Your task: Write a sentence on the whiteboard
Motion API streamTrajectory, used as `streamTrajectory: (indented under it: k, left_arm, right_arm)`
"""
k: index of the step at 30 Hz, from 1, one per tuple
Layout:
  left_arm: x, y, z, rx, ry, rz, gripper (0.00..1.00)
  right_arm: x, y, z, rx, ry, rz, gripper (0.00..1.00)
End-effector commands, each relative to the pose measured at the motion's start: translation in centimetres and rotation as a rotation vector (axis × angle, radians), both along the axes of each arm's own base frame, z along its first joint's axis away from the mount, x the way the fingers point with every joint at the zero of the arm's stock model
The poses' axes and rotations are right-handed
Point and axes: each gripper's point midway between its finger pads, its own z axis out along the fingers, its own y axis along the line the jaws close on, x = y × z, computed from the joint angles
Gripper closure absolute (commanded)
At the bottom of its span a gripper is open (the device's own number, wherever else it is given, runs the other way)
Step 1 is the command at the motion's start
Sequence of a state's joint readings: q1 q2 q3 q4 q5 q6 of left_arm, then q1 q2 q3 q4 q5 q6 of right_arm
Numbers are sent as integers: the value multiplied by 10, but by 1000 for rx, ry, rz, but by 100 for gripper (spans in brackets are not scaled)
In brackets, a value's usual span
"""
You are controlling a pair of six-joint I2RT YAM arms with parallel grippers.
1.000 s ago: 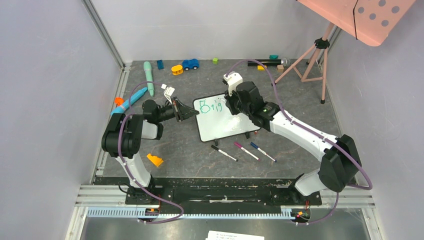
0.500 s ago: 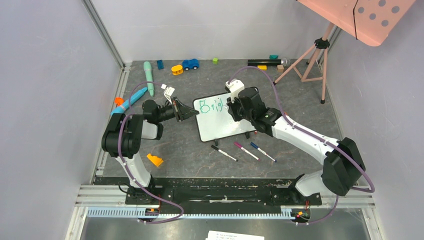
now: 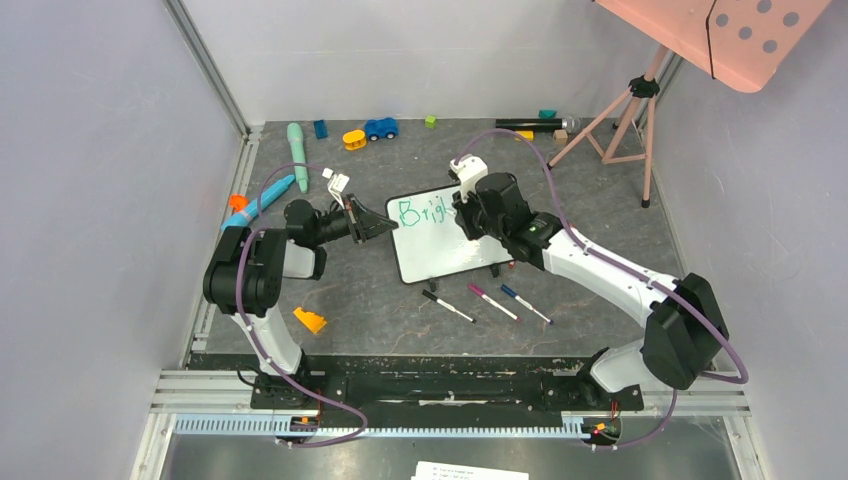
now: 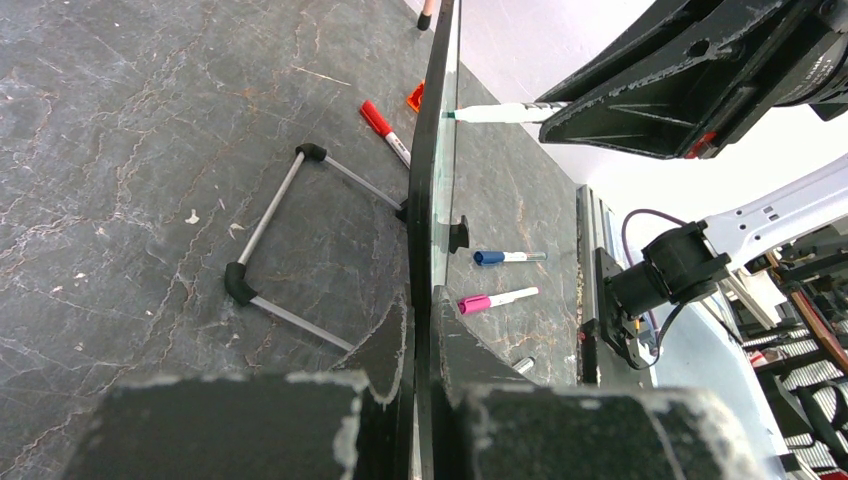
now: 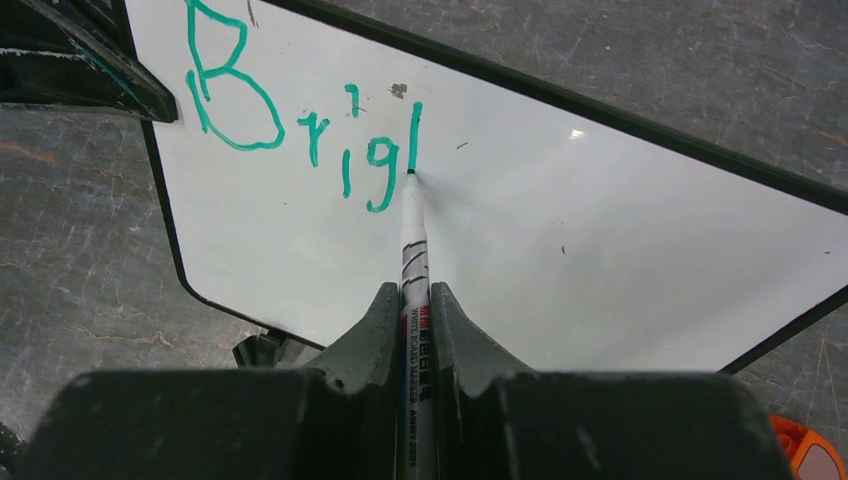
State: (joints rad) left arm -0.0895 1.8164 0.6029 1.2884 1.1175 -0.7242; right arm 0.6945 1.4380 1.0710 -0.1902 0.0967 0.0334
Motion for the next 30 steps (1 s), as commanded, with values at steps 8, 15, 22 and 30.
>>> streamTrajectory:
  k: [8, 15, 22, 30]
  left_arm:
    - [-3, -1, 12, 15, -112, -18, 98]
    - [-3, -1, 12, 15, -112, -18, 98]
    - [-3, -1, 12, 15, -112, -18, 98]
    - [-3, -1, 12, 15, -112, -16, 98]
  right_arm:
    - [23, 0, 28, 21, -70, -45, 100]
    - [23, -9, 23, -1, -62, -71, 100]
    - [19, -16, 18, -25, -62, -60, 100]
    - [10, -18, 5, -12, -28, -67, 100]
